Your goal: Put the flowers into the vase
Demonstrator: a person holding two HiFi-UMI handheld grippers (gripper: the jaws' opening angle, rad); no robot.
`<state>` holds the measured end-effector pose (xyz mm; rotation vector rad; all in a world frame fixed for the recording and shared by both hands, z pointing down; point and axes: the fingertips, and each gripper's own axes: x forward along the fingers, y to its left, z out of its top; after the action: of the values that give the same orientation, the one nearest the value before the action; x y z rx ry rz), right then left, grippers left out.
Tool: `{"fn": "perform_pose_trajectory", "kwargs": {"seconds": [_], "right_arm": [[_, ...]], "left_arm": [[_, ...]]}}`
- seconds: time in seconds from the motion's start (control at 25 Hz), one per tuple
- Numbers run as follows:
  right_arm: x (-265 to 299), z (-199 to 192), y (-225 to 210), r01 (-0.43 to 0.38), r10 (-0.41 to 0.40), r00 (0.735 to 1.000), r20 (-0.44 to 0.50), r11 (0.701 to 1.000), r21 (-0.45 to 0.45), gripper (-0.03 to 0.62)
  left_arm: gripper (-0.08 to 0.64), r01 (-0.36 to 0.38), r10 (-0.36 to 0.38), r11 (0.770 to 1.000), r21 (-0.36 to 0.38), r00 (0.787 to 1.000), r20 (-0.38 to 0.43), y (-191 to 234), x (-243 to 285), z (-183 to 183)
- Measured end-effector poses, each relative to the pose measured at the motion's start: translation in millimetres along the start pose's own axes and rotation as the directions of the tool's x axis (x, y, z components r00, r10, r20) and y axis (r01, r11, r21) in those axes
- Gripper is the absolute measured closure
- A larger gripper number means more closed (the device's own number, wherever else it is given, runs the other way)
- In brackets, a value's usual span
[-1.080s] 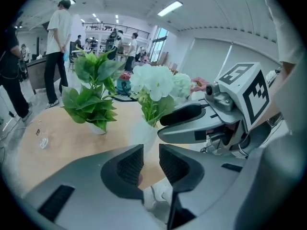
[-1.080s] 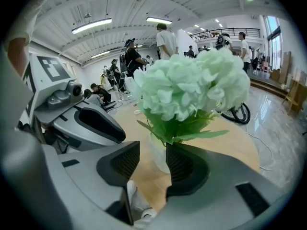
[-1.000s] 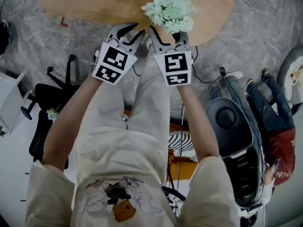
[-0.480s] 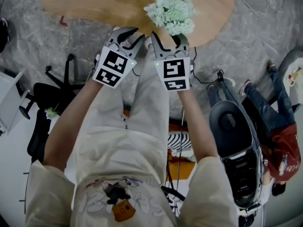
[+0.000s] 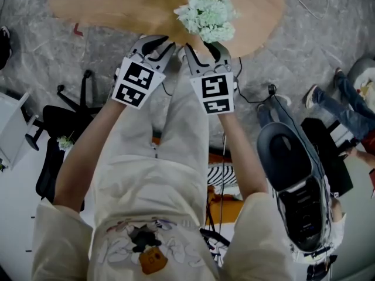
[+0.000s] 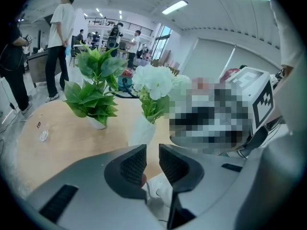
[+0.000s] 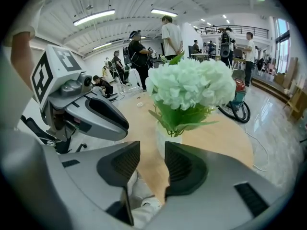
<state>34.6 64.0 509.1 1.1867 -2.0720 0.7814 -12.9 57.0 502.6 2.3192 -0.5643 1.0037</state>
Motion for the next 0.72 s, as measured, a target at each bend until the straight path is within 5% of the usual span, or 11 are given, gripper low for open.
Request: {"fn": "perform_pose_trajectory", "kwargs": {"seconds": [0.44,0.72], "right_arm": [[-33,3,16,0.016,-0.017,0.999,-0.031,1.0,-0.019,0.454],[-66,12,29,0.061,-0.061,0.998,-0.005,0.998,-0.03,0.551]], "left_arm": [[0.48,0.027,-0.027,1.0,0.005,1.0,0.003,-23,-30,10],[0.519,0.023,-0.024,0.999,0.024,0.999,0.03,-43,-57,17]]}}
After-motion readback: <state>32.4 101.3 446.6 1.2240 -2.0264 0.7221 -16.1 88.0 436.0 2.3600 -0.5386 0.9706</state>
